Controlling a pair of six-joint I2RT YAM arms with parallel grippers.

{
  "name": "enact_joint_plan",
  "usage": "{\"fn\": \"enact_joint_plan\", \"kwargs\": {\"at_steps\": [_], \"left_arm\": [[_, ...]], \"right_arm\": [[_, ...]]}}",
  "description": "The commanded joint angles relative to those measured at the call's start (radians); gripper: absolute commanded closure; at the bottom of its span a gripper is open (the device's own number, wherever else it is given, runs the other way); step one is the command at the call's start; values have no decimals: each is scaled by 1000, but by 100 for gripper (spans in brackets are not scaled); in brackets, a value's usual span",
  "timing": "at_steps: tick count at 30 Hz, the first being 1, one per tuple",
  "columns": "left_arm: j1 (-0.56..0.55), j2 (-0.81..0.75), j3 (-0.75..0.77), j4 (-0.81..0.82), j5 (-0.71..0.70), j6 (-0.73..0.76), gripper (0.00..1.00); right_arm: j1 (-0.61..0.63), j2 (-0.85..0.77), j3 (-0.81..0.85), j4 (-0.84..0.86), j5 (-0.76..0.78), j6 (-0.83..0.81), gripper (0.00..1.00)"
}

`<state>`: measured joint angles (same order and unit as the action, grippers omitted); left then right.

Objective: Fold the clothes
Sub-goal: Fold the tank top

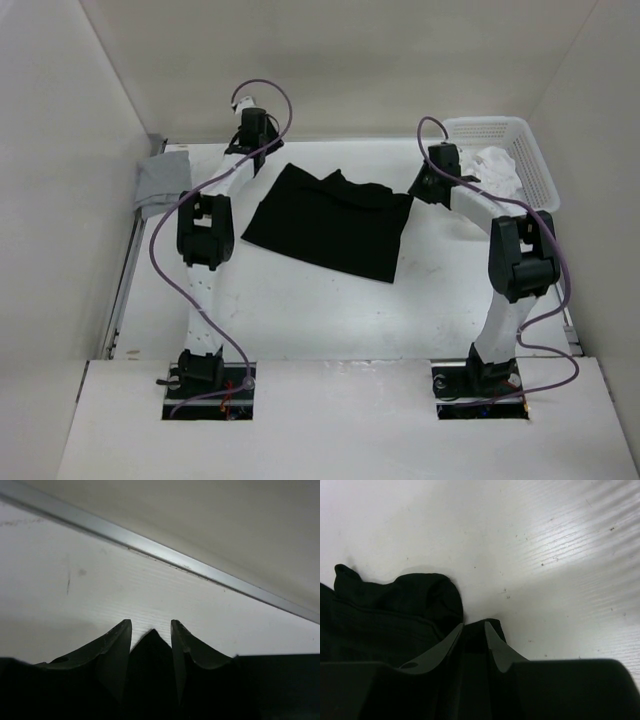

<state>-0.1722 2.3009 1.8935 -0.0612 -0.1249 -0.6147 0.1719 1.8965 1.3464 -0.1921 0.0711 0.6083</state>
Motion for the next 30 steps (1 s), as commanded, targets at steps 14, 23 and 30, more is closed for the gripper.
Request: {"fn": "enact_joint_plan", "kwargs": {"at_steps": [14, 23, 30], "left_arm": [[-72, 270, 372, -226, -24, 325, 55], [-65, 324, 391, -203, 19, 311, 58], [-66, 357, 412, -201, 45, 316, 78]], "right_arm": [[-4, 53, 22, 19, -10, -5, 59], [-4, 62, 45, -9, -8, -5, 80], [-4, 59, 42, -17, -2, 4, 88]]}}
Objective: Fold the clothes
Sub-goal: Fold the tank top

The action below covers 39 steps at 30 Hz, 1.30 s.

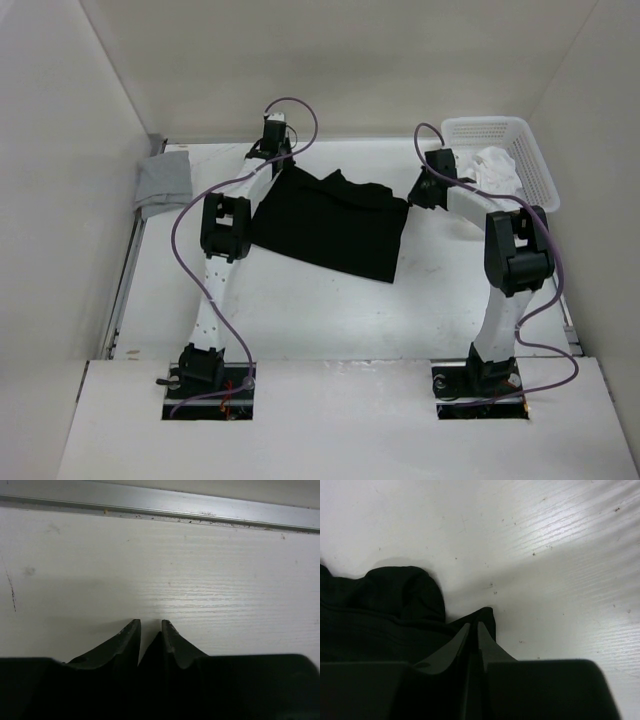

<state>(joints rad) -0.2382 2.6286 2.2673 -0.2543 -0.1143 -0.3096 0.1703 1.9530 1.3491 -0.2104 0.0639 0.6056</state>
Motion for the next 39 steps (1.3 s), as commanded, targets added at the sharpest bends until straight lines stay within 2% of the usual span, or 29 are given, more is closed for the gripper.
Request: {"fn": "enact_joint_plan", "kwargs": {"at_steps": [1, 4, 7, 10, 15, 21, 23, 27, 29, 32, 34, 39], "left_arm": [[0, 34, 50, -16, 38, 9, 80], [-3, 28, 63, -16, 56, 1, 90], [-3, -7, 43, -5, 82, -25, 100], [0, -88, -35, 55, 105, -74, 100], [10, -321, -262, 226, 96, -101, 100], [26, -461, -419, 351, 58, -143, 100], [30, -466, -431, 380, 47, -158, 100], [32, -372, -327, 343, 54, -151, 100], [27, -296, -237, 264, 103, -103, 96], [15, -190, -111, 101, 84, -20, 81], [-3, -157, -92, 67, 55, 21, 72], [-49, -144, -95, 53, -30, 90, 64]], "right_arm": [[-2, 1, 38, 2, 7, 10, 90], [-2, -15, 30, 6, 8, 17, 97], [-2, -45, 19, 16, 8, 23, 99], [-1, -92, -8, 45, 17, 23, 100], [2, -187, -59, 77, 22, 20, 100], [4, -278, -87, 83, 22, 19, 99], [4, -264, -58, 71, 20, 16, 99], [-2, -214, -19, 55, 14, 14, 99], [4, -203, -24, 55, 13, 11, 99], [4, -197, -48, 68, 16, 13, 99], [4, -187, -61, 83, 5, 17, 99], [4, -190, -73, 89, 2, 8, 99]]}}
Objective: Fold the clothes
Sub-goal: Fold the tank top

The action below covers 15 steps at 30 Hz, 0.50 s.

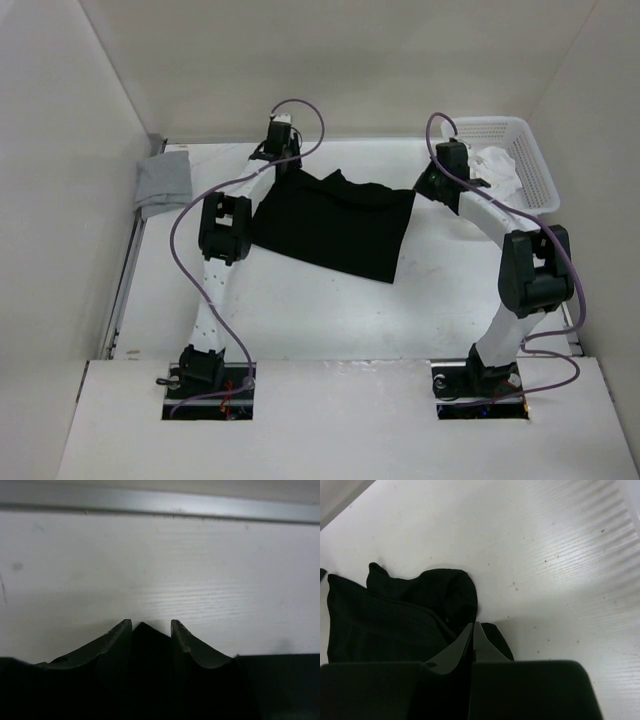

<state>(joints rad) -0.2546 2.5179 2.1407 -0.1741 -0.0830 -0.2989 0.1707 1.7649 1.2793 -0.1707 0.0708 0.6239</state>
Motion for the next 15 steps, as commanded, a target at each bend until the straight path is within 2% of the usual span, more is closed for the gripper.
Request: {"fn": "enact_joint_plan", "kwargs": {"at_steps": [1, 7, 15], "left_arm": [[-38, -28, 33, -22, -79, 84, 62], [-39, 10, 42, -50, -101, 96, 62], [-28, -76, -90, 129, -130, 63, 61]], "right_arm": [[3, -7, -9, 56, -8, -12, 99], [3, -25, -63, 95, -34, -4, 99], [3, -19, -74, 117, -62, -6, 99]]}}
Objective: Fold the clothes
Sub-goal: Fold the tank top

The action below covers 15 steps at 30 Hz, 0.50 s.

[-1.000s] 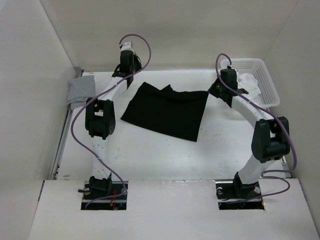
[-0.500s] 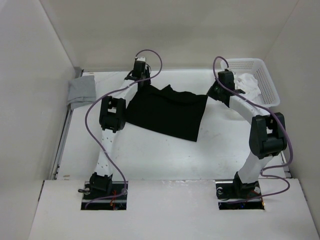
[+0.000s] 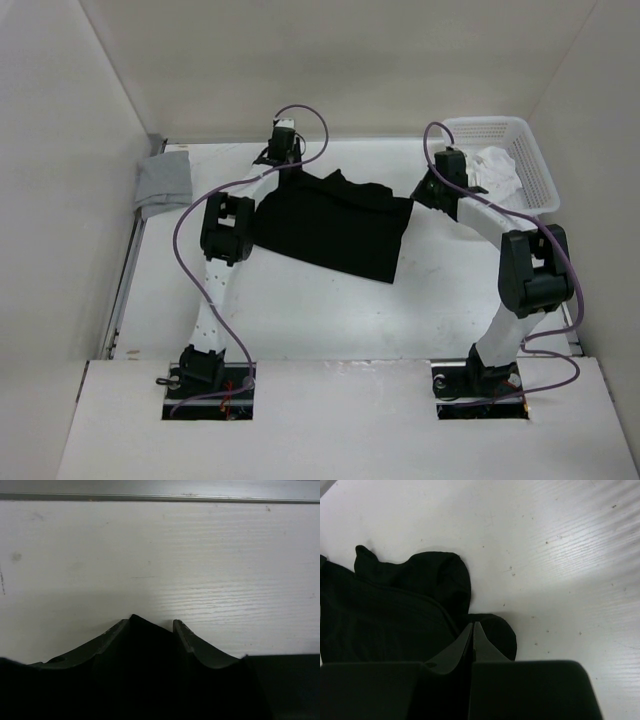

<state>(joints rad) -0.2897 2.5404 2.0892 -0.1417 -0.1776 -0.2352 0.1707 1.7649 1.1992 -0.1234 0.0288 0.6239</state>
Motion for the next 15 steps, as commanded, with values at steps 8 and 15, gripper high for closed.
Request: {"fn": "enact_joint_plan", "kwargs": {"at_steps": [8, 15], "left_arm": [[2, -34, 19, 14, -48, 36, 67], [17, -25, 11, 21, -48, 19, 68]], "right_arm": [[5, -24, 7, 76, -27, -3, 99], [8, -38, 4, 79, -41, -1, 99]]}}
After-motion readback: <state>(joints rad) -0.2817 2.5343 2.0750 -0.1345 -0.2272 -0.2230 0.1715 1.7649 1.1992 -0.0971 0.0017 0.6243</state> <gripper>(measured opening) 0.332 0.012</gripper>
